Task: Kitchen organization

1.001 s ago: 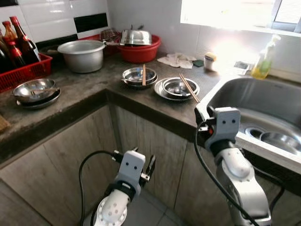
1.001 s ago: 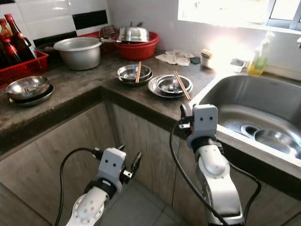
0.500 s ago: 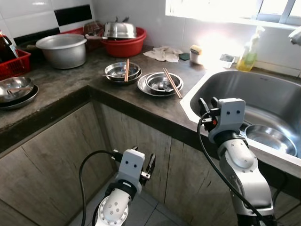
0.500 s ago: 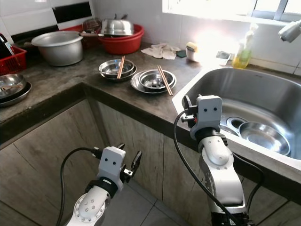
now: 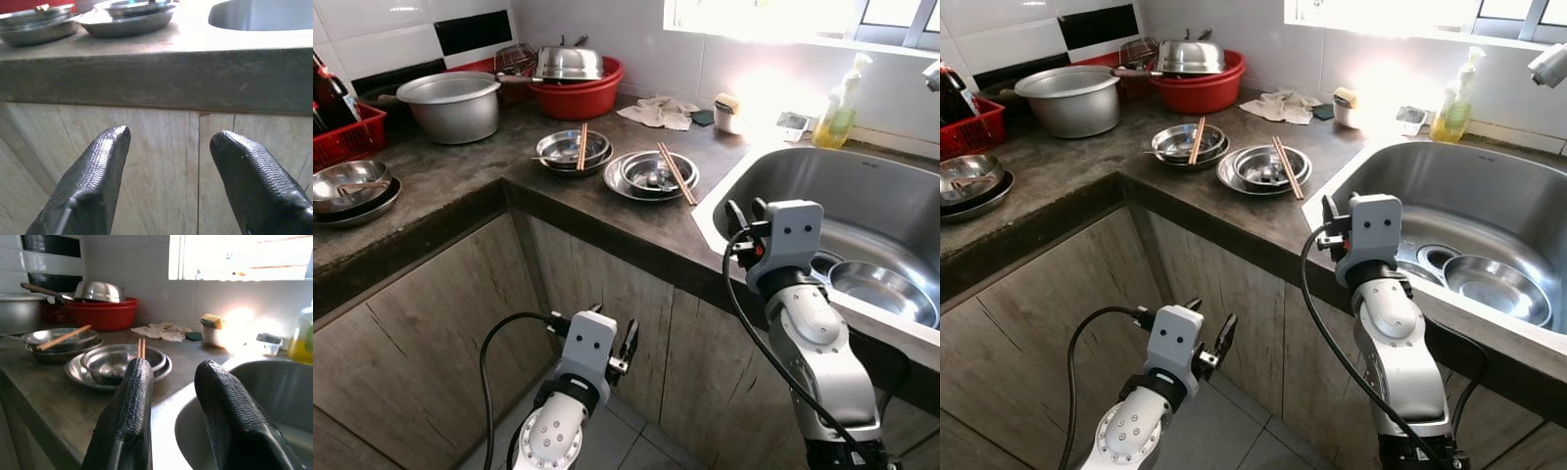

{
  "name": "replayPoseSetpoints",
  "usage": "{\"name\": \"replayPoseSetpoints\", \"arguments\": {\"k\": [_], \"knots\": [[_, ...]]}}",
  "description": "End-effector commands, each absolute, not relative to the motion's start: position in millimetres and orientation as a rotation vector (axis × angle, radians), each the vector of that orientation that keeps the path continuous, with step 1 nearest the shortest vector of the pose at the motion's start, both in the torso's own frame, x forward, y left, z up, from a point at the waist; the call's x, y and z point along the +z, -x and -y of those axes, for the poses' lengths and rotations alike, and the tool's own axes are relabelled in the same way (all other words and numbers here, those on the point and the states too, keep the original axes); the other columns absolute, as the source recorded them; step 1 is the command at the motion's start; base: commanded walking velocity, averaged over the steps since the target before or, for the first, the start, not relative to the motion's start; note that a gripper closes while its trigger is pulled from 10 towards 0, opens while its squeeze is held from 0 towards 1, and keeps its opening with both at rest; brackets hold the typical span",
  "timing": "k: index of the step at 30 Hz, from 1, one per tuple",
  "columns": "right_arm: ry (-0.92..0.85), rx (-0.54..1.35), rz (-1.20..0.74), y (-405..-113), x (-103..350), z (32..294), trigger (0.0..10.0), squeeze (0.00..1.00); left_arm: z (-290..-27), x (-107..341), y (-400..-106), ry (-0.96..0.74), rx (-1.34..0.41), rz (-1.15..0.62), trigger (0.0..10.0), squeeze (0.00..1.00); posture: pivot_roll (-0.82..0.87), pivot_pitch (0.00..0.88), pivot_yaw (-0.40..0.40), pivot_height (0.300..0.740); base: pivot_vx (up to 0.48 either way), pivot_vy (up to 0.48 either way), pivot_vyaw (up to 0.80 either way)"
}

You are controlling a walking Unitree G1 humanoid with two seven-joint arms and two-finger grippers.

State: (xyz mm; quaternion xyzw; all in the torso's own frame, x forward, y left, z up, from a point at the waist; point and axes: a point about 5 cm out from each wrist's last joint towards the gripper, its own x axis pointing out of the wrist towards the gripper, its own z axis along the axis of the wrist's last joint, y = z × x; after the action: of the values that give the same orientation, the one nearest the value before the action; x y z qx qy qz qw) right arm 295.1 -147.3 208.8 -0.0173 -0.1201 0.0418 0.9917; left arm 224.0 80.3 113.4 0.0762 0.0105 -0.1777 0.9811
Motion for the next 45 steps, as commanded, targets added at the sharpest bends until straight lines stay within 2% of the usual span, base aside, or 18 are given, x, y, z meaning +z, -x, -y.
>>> {"name": "replayPoseSetpoints", "arguments": {"k": [1,15,20,23,29,34,35,36,37,40,41,45], "knots": [[0.019,0.1,0.265,-297,214,144,10.0,0.0,-81,116,-225,-0.157,-0.361,-0.007,10.0,0.0,0.1,0.03,-0.025,0.74,0.337,0.0,0.0],[0.016,0.111,0.267,-297,211,141,10.0,0.0,-81,115,-226,-0.158,-0.364,-0.005,10.0,0.0,0.1,0.013,-0.023,0.74,0.354,0.0,0.0],[0.002,0.14,0.255,-296,209,138,10.0,0.0,-82,113,-228,-0.161,-0.353,-0.021,10.0,0.0,0.1,0.008,-0.021,0.74,0.0,0.0,0.0],[0.053,0.173,0.232,-295,204,135,10.0,0.0,-83,113,-228,-0.164,-0.351,-0.021,10.0,0.0,0.1,0.009,-0.023,0.74,0.0,0.0,0.0],[0.064,0.216,0.181,-296,194,129,10.0,0.0,-82,114,-228,-0.161,-0.348,-0.019,10.0,0.0,0.1,0.022,-0.024,0.74,0.0,0.0,0.75],[0.072,0.226,0.127,-303,187,127,10.0,0.02,-81,115,-227,-0.153,-0.357,-0.013,10.0,0.0,0.1,0.028,-0.026,0.74,0.0,0.0,0.0],[0.078,0.223,0.114,-305,184,127,10.0,0.64,-79,116,-226,-0.153,-0.372,-0.011,10.0,0.0,0.11,0.029,-0.026,0.74,0.0,0.0,0.0],[0.078,0.223,0.114,-305,184,127,10.0,0.64,-79,116,-226,-0.153,-0.372,-0.011,10.0,0.0,0.11,0.029,-0.026,0.74,0.0,0.0,0.0],[0.077,0.225,0.103,-307,182,127,10.0,1.0,-78,116,-224,-0.155,-0.385,-0.01,10.0,0.0,0.11,0.032,-0.028,0.74,0.0,0.0,0.0],[0.109,0.207,0.09,-311,180,129,10.0,1.0,-75,116,-221,-0.152,-0.42,-0.004,10.0,0.0,0.11,0.036,-0.03,0.74,0.0,0.0,0.0],[0.13,0.198,0.091,-313,180,130,10.0,0.0,-73,117,-219,-0.148,-0.445,0.004,10.0,0.0,0.11,0.04,-0.033,0.74,0.0,0.0,0.0],[0.136,0.182,0.09,-318,180,130,10.0,0.0,-70,118,-216,-0.143,-0.474,0.009,10.0,0.0,0.12,0.047,-0.034,0.74,0.0,0.0,0.0]]}}
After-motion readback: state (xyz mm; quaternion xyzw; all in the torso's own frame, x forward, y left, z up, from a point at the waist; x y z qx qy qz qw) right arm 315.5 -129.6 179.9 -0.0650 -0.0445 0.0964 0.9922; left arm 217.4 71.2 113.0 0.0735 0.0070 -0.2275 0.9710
